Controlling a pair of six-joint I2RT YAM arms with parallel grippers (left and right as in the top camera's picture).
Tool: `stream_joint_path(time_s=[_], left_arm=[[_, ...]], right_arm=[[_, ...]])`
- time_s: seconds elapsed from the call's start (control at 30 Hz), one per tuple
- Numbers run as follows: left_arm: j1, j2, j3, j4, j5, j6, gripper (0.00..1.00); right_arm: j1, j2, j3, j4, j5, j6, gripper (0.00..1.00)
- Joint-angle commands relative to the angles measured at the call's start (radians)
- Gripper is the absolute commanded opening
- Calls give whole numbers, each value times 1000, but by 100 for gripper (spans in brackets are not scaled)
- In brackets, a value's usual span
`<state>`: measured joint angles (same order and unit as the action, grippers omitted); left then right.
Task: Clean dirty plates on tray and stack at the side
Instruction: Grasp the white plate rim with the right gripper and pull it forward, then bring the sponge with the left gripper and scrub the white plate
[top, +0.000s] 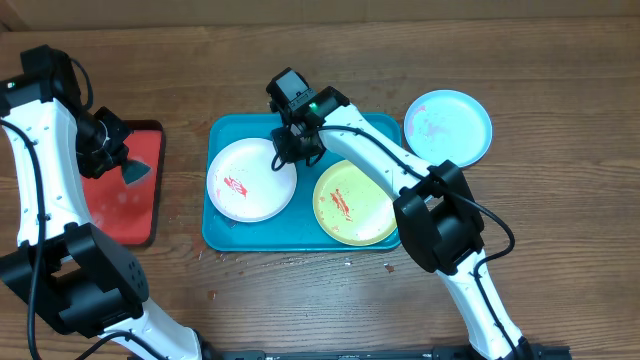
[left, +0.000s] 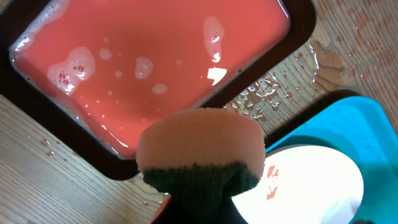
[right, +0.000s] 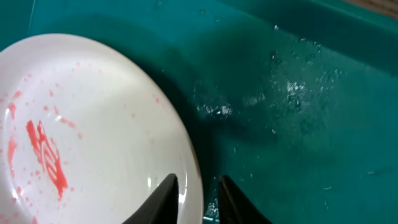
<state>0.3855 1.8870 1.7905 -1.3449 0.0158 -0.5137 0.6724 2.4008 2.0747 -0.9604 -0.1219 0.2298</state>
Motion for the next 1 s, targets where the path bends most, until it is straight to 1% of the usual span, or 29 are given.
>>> stream_joint_path(time_s=[0.0,0.07,0.17,0.37,0.4,0.47,0.5,0.53,0.73,0.83,0.97], left_arm=[[-8,-10,18,-1,4,21,4],[-8,-10,18,-1,4,21,4],[-11,-10,18,-1,4,21,4],[-38,-10,18,0,5,25,4],[-45,-10,18,3,6,35,4],[-67,-10,18,15,30,77,4],[-77,-10,18,18,44,92,4],[-101,-10,18,23,69,111,4],[-203,-10,4,33,86,130,4],[-274,-10,-34,61,86,133,4],[-363,-10,-131,158,86,132,4]], right_arm=[[-6,5,-42,45,15,-44,26],[-5,6,-69,79,14,-44,27],[-2,18,-79,86,7,-44,28],[2,48,-79,83,2,-44,26],[2,53,-79,80,-6,-44,23],[2,57,-79,61,-11,-42,12],[2,57,-79,50,-11,-32,4],[2,57,-79,32,-11,33,4],[-2,57,-79,-37,-11,262,4],[-2,57,-79,-77,-11,340,4],[-2,57,-79,-86,-12,355,4]])
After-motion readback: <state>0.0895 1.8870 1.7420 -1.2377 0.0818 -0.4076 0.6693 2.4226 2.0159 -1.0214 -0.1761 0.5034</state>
